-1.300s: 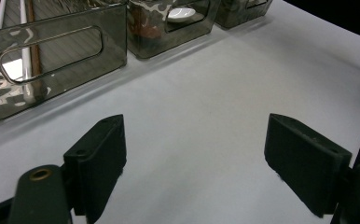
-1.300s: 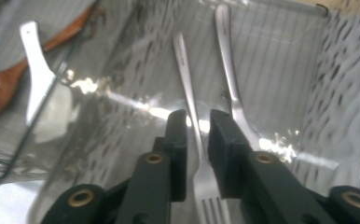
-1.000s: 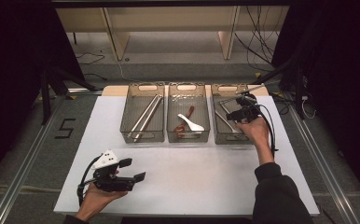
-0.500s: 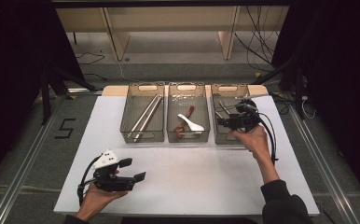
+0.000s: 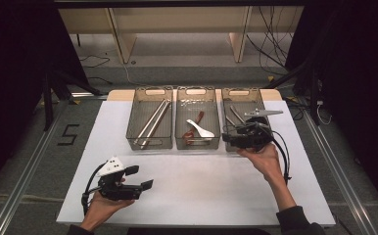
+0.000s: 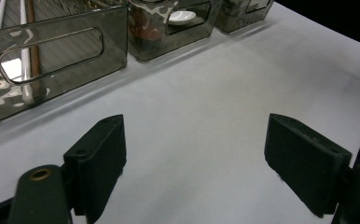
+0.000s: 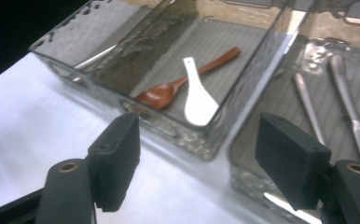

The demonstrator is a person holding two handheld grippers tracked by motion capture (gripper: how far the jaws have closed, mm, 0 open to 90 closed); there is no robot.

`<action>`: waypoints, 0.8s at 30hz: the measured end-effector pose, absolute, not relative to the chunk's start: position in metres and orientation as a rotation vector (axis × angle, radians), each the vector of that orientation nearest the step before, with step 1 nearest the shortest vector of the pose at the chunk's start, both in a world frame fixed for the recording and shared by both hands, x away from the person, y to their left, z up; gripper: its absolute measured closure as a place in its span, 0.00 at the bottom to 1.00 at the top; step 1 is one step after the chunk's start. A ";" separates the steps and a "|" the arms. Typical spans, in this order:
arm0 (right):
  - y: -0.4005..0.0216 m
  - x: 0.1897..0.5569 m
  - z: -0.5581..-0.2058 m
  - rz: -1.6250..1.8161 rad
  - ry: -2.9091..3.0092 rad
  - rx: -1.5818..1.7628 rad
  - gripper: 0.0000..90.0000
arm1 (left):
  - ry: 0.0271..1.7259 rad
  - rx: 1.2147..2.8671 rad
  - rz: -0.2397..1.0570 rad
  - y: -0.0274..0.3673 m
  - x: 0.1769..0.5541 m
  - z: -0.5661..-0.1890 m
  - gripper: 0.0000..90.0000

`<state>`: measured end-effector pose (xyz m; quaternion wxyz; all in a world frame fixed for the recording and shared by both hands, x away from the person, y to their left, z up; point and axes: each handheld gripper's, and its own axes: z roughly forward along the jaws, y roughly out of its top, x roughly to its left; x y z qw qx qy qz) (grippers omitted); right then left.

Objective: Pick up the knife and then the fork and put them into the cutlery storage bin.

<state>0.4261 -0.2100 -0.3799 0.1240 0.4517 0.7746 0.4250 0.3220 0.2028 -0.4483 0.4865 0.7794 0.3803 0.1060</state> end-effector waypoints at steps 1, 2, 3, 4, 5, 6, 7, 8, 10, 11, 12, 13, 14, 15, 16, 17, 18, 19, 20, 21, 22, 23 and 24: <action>-0.210 0.423 -0.380 1.253 2.258 1.306 0.35 | 0.927 1.894 0.254 0.202 0.322 -0.448 0.22; -0.209 0.419 -0.381 1.261 2.257 1.299 0.35 | 0.926 1.894 0.256 0.202 0.322 -0.448 0.22; -0.209 0.416 -0.381 1.262 2.262 1.292 0.35 | 0.924 1.896 0.258 0.201 0.322 -0.448 0.22; -0.209 0.413 -0.382 1.264 2.264 1.282 0.35 | 0.922 1.897 0.259 0.201 0.321 -0.448 0.22; -0.208 0.410 -0.382 1.267 2.267 1.278 0.35 | 0.923 1.895 0.258 0.201 0.321 -0.448 0.22; -0.208 0.407 -0.383 1.267 2.269 1.270 0.35 | 0.925 1.891 0.258 0.201 0.321 -0.448 0.22; -0.207 0.404 -0.384 1.272 2.271 1.268 0.34 | 0.923 1.893 0.260 0.201 0.321 -0.448 0.22; -0.207 0.401 -0.385 1.273 2.276 1.258 0.34 | 0.922 1.891 0.260 0.201 0.322 -0.448 0.22; -0.206 0.396 -0.388 1.272 2.281 1.248 0.33 | 0.915 1.896 0.259 0.200 0.322 -0.447 0.22; -0.206 0.393 -0.390 1.277 2.283 1.244 0.33 | 0.912 1.903 0.258 0.199 0.321 -0.448 0.22; -0.207 0.391 -0.391 1.283 2.288 1.241 0.33 | 0.911 1.902 0.256 0.199 0.321 -0.448 0.22; -0.206 0.388 -0.393 1.287 2.290 1.239 0.33 | 0.911 1.903 0.255 0.199 0.321 -0.448 0.22; -0.206 0.386 -0.394 1.288 2.291 1.233 0.33 | 0.908 1.904 0.260 0.200 0.321 -0.448 0.22; -0.206 0.384 -0.396 1.294 2.296 1.228 0.32 | 0.914 1.901 0.255 0.200 0.321 -0.448 0.22; -0.206 0.381 -0.398 1.299 2.299 1.221 0.32 | 0.916 1.897 0.254 0.201 0.321 -0.448 0.22; -0.205 0.379 -0.400 1.302 2.300 1.219 0.32 | 0.915 1.899 0.255 0.201 0.321 -0.448 0.22; -0.205 0.377 -0.401 1.305 2.301 1.211 0.32 | 0.915 1.898 0.256 0.202 0.320 -0.448 0.22; -0.205 0.375 -0.403 1.317 2.300 1.204 0.32 | 0.915 1.899 0.257 0.202 0.320 -0.448 0.22; -0.205 0.372 -0.404 1.325 2.299 1.198 0.32 | 0.915 1.900 0.257 0.202 0.320 -0.448 0.22; -0.205 0.370 -0.405 1.337 2.297 1.190 0.32 | 0.915 1.898 0.260 0.201 0.320 -0.448 0.22; -0.205 0.368 -0.406 1.347 2.298 1.189 0.32 | 0.917 1.897 0.260 0.201 0.319 -0.448 0.22; -0.205 0.366 -0.408 1.353 2.296 1.176 0.32 | 0.919 1.896 0.259 0.201 0.319 -0.448 0.22; -0.204 0.363 -0.409 1.360 2.293 1.168 0.32 | 0.918 1.894 0.261 0.202 0.319 -0.448 0.22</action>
